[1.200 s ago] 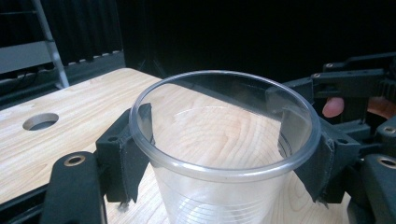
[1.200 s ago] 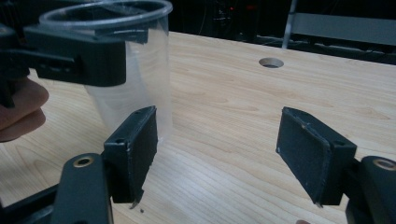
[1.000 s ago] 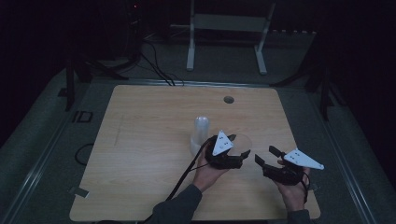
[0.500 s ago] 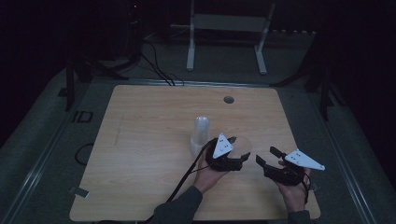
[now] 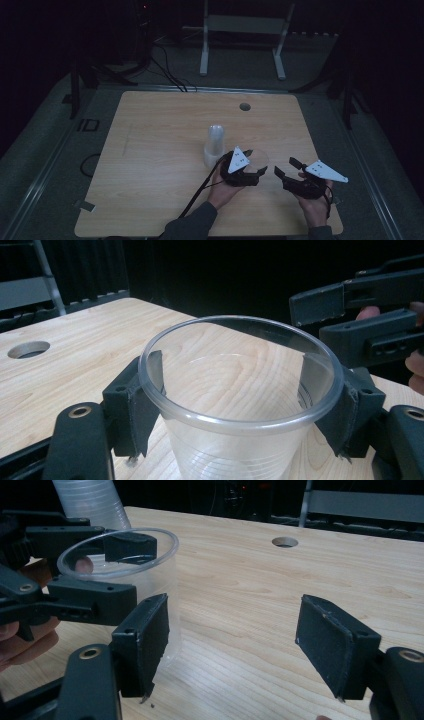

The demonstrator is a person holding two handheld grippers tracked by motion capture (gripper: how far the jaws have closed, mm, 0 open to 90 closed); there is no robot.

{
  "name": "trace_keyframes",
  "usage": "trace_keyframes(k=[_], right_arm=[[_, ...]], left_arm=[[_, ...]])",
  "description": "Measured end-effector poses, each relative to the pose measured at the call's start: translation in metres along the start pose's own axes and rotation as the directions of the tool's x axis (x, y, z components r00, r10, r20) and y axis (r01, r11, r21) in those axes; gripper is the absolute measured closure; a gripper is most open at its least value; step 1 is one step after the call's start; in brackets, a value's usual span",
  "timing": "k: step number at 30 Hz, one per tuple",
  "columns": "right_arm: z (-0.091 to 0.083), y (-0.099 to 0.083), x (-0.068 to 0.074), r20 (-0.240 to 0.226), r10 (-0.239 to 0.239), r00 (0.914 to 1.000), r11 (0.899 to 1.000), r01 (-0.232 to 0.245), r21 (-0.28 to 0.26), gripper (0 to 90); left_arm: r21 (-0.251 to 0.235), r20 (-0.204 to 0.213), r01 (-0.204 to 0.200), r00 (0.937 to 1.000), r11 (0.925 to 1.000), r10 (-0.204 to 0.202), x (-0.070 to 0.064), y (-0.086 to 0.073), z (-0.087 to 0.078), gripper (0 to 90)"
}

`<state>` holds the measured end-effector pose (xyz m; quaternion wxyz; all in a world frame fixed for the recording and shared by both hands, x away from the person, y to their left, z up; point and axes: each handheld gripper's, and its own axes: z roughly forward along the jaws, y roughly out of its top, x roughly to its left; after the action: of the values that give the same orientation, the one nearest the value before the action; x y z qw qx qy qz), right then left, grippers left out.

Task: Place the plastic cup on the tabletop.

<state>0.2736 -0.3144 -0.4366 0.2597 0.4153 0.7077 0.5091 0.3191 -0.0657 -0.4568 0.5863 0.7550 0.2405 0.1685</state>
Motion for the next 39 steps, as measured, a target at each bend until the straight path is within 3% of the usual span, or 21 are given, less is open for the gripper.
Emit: trace_keyframes(k=[39], right_arm=[[-0.003, -0.003, -0.005, 0.015, 0.012, 0.9998, 1.000, -0.012, -0.003, 29.2]], left_arm=[[0.004, -0.016, 0.017, 0.9997, 0.9998, -0.017, 0.001, -0.028, 0.006, 26.6]])
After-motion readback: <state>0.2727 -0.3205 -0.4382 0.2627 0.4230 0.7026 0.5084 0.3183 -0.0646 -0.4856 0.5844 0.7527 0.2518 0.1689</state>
